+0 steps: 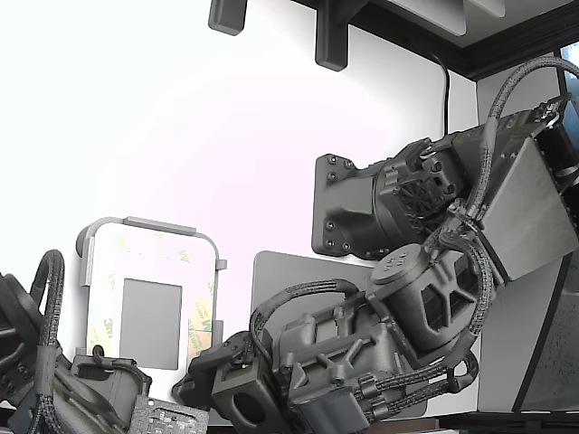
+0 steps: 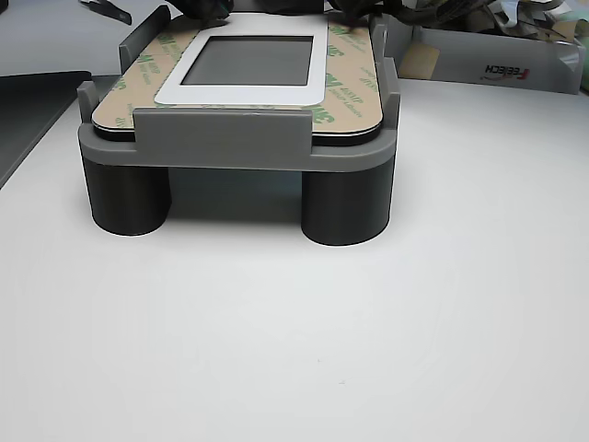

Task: Peel off protective film from adhesive tape.

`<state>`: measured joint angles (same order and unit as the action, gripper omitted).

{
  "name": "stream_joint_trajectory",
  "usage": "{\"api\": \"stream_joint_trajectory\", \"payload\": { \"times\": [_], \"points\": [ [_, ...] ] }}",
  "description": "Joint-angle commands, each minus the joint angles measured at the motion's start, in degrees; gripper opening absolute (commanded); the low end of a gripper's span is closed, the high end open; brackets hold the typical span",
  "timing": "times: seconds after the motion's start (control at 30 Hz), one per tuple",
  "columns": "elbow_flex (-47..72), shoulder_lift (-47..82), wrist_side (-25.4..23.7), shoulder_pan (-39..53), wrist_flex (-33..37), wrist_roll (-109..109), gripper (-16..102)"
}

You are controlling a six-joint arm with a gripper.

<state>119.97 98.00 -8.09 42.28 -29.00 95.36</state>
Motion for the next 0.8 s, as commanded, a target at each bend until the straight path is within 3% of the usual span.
{"api": "stream_joint_trajectory", "payload": {
  "times": [0.0,0.77],
  "points": [
    [-1.0,1.8,0.0,-0.4,0.3,-0.1,-11],
    [2.3,4.0,0.3,-0.4,1.8,1.3,-11]
  ]
}}
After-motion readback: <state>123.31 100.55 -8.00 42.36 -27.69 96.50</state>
